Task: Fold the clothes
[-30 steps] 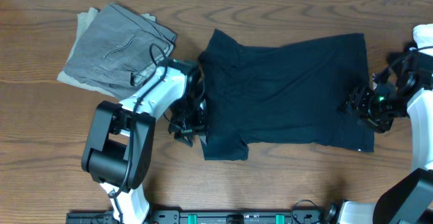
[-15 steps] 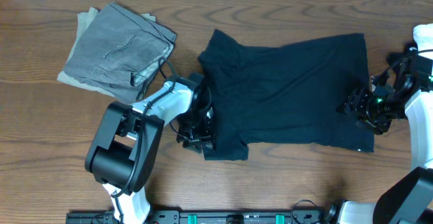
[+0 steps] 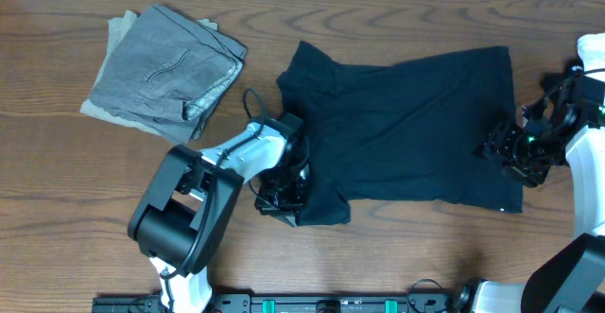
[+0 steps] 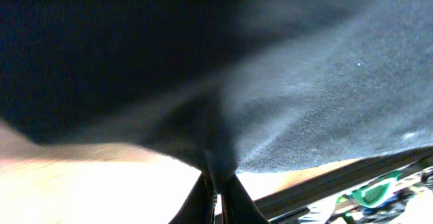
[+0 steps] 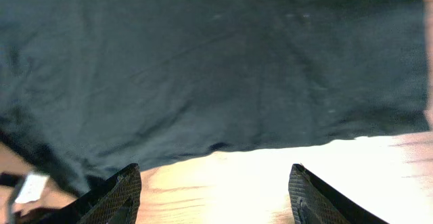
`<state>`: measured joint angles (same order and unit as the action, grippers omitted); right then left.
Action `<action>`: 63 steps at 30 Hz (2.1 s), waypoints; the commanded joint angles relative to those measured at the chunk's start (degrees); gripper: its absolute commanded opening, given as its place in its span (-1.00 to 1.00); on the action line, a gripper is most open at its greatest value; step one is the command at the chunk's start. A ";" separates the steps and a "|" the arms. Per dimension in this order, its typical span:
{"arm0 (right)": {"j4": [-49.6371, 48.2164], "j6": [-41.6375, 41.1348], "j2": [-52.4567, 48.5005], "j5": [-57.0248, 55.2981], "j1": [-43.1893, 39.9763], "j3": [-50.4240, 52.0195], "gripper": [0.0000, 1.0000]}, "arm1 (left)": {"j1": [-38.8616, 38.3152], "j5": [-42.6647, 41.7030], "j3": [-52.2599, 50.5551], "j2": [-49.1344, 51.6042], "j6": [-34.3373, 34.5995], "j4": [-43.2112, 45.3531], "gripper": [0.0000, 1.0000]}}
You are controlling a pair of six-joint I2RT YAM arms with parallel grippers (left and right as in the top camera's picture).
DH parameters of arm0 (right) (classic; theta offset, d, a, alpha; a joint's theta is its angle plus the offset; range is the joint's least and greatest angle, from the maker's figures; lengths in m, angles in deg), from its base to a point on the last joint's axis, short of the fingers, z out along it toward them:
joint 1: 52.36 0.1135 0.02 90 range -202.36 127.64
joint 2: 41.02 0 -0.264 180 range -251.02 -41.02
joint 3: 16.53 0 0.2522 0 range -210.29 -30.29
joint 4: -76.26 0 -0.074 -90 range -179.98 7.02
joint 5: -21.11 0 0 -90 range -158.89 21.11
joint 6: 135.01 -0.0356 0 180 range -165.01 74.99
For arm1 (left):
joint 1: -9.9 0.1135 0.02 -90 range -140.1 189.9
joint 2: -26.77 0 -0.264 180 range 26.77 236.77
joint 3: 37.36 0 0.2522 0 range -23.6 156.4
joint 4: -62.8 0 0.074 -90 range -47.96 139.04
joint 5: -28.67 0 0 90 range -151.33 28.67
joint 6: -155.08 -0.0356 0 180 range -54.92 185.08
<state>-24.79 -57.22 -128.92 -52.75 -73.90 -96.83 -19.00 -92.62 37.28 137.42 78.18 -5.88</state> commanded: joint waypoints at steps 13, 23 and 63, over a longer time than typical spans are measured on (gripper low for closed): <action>-4.96 -5.01 -0.13 -8.02 -7.13 7.91 0.49 | 9.75 -3.04 0.96 -6.86 0.13 -0.92 -0.88; -15.19 -10.43 -0.42 -8.35 -9.97 18.86 0.33 | 9.64 -4.28 0.96 -6.95 0.15 -1.38 -0.88; 4.02 -2.10 -0.26 -9.05 -9.90 4.74 -0.98 | 9.64 -4.24 0.96 -15.19 -2.10 -5.73 -0.88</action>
<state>-22.65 -62.26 -129.20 -62.94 -83.54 -90.10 -9.34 -96.95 37.39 126.18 77.11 -10.64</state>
